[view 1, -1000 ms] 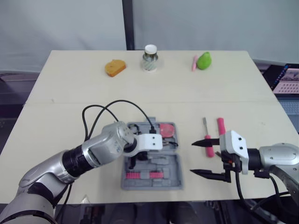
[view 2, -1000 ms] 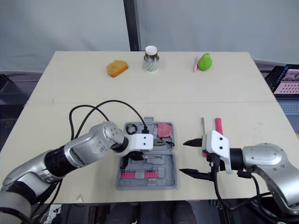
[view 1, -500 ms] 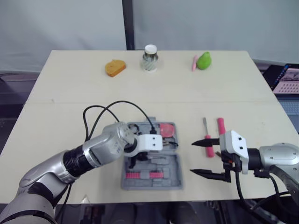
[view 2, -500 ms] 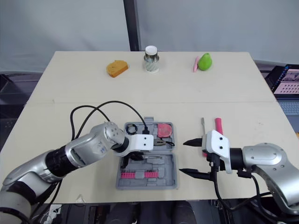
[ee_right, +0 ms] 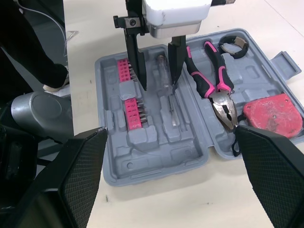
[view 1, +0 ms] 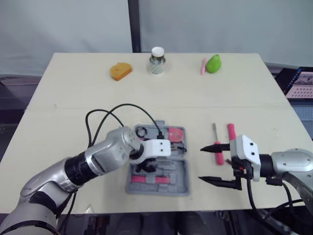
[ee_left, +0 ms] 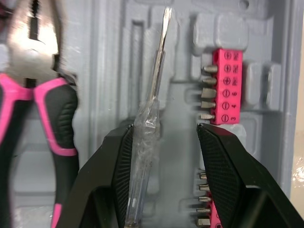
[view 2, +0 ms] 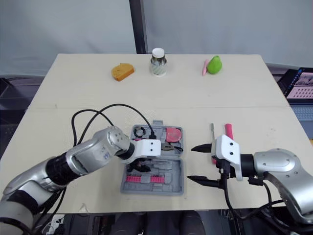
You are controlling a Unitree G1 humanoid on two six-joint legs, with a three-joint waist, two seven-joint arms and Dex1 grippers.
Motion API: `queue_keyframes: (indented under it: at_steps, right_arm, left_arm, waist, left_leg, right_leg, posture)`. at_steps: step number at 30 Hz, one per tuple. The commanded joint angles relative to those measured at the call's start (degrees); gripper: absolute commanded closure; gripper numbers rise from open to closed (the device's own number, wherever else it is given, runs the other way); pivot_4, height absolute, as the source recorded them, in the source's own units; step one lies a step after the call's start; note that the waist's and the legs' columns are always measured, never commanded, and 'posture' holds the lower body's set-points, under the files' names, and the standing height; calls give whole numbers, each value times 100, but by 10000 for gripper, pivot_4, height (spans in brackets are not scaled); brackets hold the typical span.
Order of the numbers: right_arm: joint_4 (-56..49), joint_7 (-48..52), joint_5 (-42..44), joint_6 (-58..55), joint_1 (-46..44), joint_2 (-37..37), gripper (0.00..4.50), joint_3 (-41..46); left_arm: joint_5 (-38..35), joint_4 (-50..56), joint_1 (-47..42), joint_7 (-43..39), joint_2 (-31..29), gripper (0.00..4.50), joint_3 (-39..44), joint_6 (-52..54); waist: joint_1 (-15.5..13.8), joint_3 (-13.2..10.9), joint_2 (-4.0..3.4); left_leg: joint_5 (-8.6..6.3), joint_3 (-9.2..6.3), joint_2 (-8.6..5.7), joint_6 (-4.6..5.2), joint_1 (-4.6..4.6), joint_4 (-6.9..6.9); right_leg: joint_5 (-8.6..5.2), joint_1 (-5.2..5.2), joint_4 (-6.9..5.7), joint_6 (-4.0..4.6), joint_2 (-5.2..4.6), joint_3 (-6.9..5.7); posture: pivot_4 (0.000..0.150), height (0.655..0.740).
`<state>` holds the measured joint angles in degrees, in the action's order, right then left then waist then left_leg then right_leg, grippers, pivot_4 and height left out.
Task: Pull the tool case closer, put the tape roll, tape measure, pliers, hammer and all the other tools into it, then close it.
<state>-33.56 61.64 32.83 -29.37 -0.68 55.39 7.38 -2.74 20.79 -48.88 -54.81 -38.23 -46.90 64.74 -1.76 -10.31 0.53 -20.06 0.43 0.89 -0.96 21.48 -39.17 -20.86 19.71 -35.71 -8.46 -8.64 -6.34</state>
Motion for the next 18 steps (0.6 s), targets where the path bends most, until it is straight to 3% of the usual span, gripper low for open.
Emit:
queue_keyframes:
  at_steps: [1, 7, 14, 18]
  right_arm:
    - [-146, -34, 133, -33, -27, 8, 0, 158]
    - [-86, -19, 114, -21, -98, -3, 0, 131]
    - [-61, -14, 117, -19, -130, -22, 0, 119]
    - [-85, -25, 155, -77, -141, 10, 0, 177]
  left_arm:
    - [-201, 362, 97, -142, -298, 22190, 461, -8]
    - [-289, 137, 370, -330, -734, 22190, 949, -853]
    - [-769, -290, 1379, -522, -470, 22190, 2106, -2987]
    - [-1228, -651, 2315, -702, -238, 34381, 2777, -3871]
  waist:
    - [16, 0, 0]
    - [1, 0, 0]
    - [19, 2, -3]
    - [32, 2, -4]
  left_leg:
    - [0, 0, 0, 0, 0, 0]
    - [0, 0, 0, 0, -1, 1]
    - [0, -5, 1, 0, -1, 0]
    - [0, -3, 2, 0, -6, 5]
  right_leg:
    - [0, 1, 0, 0, 0, 0]
    - [0, 0, -1, 0, -1, 0]
    - [0, -1, -1, 0, -1, -3]
    - [0, -1, -4, 0, -1, -3]
  posture:
    - [1500, 7400]
    - [1500, 7400]
    - [1500, 7400]
    - [1500, 7400]
